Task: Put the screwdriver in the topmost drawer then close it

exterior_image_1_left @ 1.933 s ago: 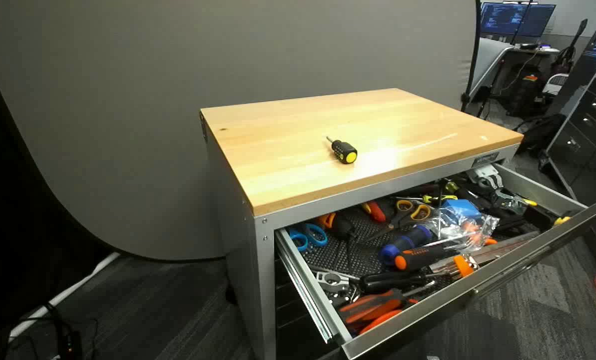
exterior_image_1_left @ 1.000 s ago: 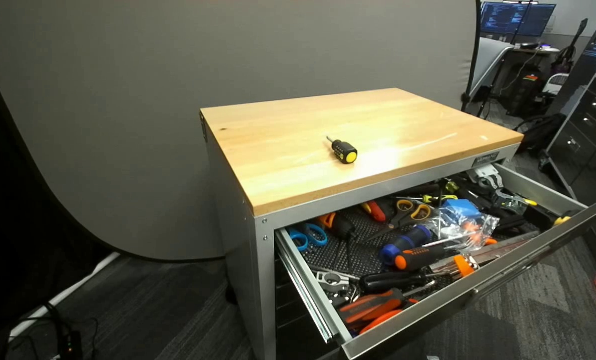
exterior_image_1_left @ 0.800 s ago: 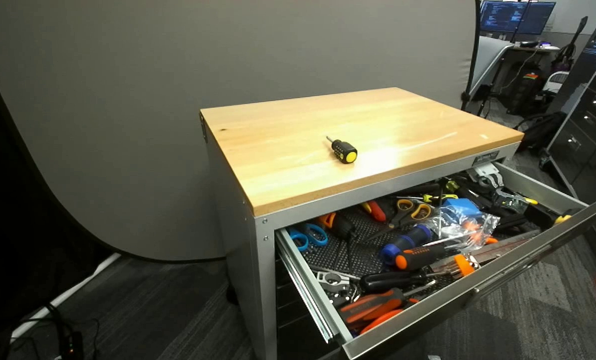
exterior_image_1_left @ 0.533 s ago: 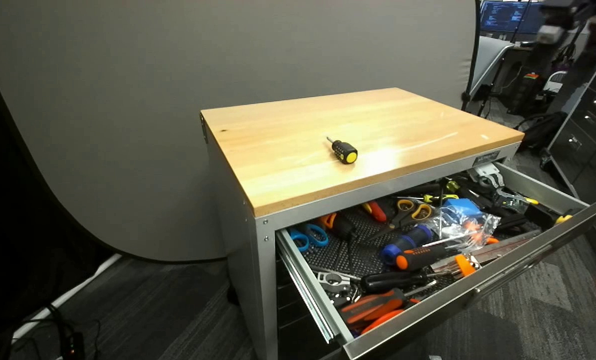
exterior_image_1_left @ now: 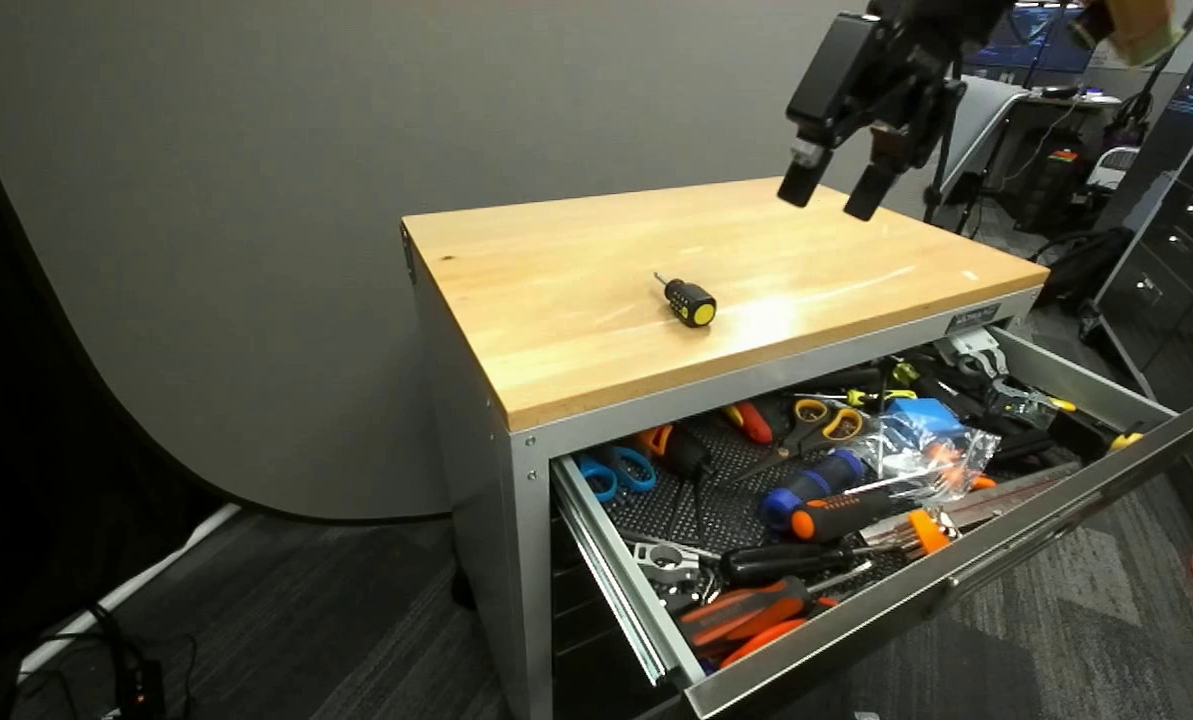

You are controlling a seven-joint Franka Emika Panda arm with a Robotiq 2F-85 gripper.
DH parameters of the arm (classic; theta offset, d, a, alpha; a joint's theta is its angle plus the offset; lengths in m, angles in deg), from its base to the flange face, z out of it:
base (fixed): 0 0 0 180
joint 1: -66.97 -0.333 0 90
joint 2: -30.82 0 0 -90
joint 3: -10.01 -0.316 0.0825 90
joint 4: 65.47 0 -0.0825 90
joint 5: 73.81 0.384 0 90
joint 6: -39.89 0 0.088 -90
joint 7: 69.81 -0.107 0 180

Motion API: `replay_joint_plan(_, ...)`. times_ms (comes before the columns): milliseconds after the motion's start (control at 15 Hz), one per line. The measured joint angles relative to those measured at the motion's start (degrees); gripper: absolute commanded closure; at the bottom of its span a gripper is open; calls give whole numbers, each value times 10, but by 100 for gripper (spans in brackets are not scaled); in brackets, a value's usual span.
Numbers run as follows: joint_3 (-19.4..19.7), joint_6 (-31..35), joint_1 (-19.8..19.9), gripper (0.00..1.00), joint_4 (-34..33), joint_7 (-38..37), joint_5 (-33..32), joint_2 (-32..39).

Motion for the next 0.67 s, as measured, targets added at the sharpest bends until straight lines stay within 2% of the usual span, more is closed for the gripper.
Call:
replay_joint_plan(333,-17,39,-1,0,-79,0,-30,100)
replay_joint_plan(667,-19,99,-11,0,-122,-20,-77,172)
